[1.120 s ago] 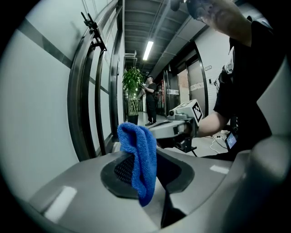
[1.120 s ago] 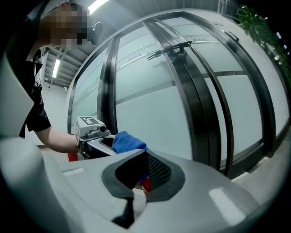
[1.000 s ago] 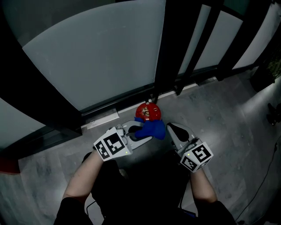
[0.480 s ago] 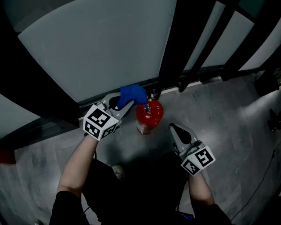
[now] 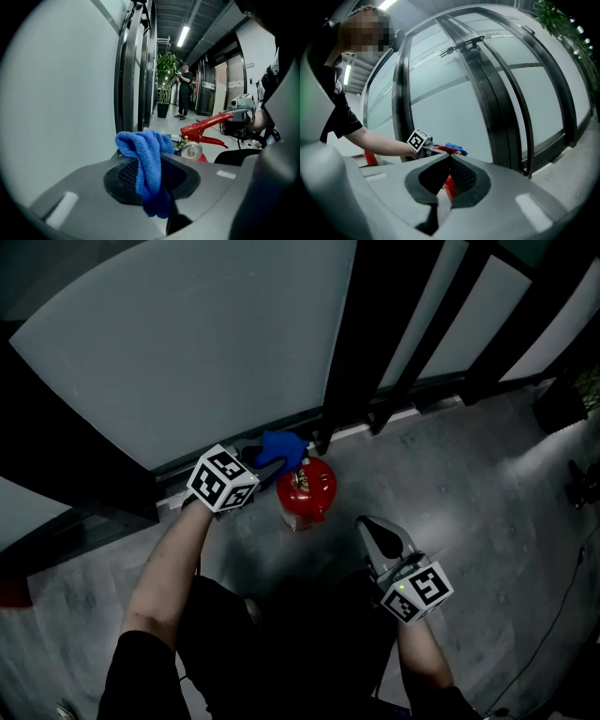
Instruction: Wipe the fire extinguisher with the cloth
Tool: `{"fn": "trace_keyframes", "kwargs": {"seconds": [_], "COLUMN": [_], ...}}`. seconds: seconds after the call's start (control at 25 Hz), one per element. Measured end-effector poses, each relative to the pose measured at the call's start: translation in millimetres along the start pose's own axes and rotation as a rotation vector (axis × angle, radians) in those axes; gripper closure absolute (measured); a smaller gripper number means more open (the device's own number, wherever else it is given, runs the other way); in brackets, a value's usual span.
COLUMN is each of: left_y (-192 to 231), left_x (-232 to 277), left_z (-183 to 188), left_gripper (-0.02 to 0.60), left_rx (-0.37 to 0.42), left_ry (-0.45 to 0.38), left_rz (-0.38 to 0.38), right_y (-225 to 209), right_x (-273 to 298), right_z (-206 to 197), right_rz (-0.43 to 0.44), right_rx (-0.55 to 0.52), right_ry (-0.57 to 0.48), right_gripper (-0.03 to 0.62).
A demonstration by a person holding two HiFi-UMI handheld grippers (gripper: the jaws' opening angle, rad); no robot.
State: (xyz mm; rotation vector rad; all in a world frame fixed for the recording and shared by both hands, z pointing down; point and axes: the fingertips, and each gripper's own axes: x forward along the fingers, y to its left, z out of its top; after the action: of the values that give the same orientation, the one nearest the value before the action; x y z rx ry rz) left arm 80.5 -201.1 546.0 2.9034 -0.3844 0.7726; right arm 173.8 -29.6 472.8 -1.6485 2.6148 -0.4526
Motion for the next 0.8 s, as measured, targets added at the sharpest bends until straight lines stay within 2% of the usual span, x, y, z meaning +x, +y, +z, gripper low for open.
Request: {"fn": "trace_keyframes", "kwargs": {"seconds": [0.12,0.32,0.48,0.6,0.8], "left_y": [-7.4,-27.5,-33.6,-36.4,-43.2], "left_x": [0.7,-3.1,-7.7,-12.3,-23.1], "left_z": [-7.4,-4.0,-3.1,-4.9,-10.6], "left_gripper": [0.496,0.497,0.497,0.499,0.5], "left_rx": [0.005,0.103,0.105,0.046,-0.162], "left_ry": [0.014,0.03,0.041,0.026,-0.056], "left_rz": [-0.017,-0.056,-0.065,-0.047,0.018], "right_y": [2.5,4.8,8.5,13.0,19.3], "right_x": [2.9,6.8,8.6,9.0,6.5], "right_z": [-3.8,-3.5,0.0,0.6,0.0], "right_rz": [0.01,0.022,0.03,0.042,0.056], "right_rx": [0.004,0.005,-0.005,-0.016,-0.02], "right_ry": [0.012,0.009,0.0,-0.007,-0.013], "right_gripper": [0.591,0.591,0.591,0.591,0.591]}}
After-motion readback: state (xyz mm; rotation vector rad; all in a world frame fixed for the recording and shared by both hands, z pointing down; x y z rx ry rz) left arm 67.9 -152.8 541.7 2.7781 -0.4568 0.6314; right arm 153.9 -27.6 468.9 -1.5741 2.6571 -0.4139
